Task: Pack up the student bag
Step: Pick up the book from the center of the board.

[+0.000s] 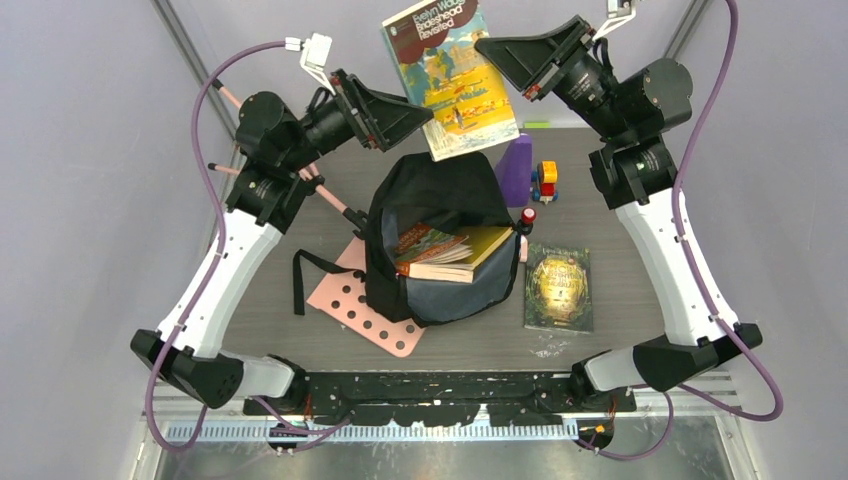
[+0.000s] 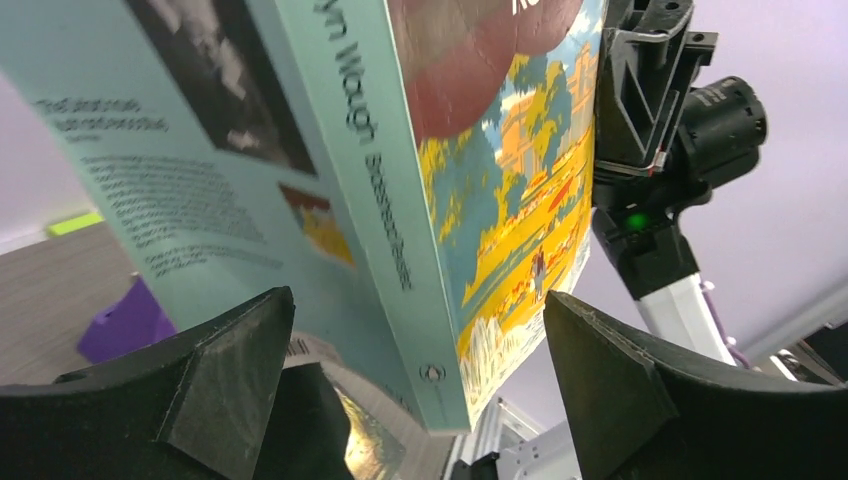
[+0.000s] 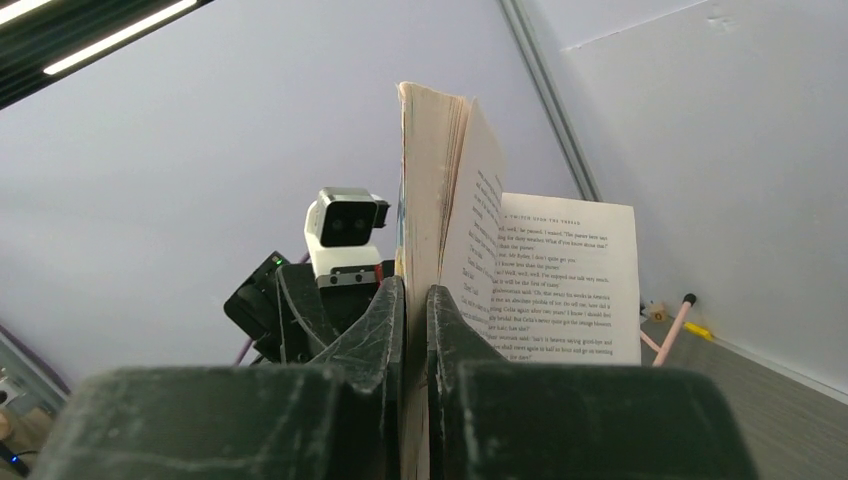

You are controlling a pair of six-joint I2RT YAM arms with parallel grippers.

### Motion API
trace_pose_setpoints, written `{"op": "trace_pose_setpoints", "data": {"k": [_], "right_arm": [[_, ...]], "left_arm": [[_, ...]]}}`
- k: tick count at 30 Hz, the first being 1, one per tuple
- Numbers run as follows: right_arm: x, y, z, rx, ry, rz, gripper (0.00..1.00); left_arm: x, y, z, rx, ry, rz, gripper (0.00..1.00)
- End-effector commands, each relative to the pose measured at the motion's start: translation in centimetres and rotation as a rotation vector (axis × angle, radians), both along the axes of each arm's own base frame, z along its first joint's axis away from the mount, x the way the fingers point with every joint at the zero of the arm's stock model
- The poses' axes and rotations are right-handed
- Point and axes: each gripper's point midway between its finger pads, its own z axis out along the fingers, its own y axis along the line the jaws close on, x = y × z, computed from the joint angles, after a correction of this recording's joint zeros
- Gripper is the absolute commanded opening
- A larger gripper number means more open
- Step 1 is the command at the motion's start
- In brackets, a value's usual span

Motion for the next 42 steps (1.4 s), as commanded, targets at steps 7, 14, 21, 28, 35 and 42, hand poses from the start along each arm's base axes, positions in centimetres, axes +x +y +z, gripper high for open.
{"op": "trace_pose_setpoints", "data": {"k": [7,14,21,28,35,42], "right_arm": [[-2.0,0.3,1.4,0.028,-0.084,0.029,0.01],[0.5,0.1,-3.1,-0.136,-0.012,-0.087,0.16],[0.8,-0.6,-8.1,-0.321,0.040,-0.145,0.87],[-2.3,1.3,-10.1,-0.407,0.022,0.065,0.94],[-6.1,2.7,-8.2,-0.358,-0.043,0.302,0.94],[-7.5,3.7,-7.1,-0.325,-0.047,0.439,0.94]], "left_arm": [[-3.4,-0.5,4.0,-0.088,-0.150,-0.162,0.48],[-5.9,0.1,4.6,-0.046,-0.286,-0.193,0.00],[-9.0,1.2,5.2,0.010,-0.434,-0.204,0.00],[-11.6,1.5,5.7,0.039,-0.513,-0.270,0.00],[-12.8,1.5,6.0,0.059,-0.548,-0.328,0.00],[-13.0,1.4,6.2,0.065,-0.562,-0.354,0.00]]}}
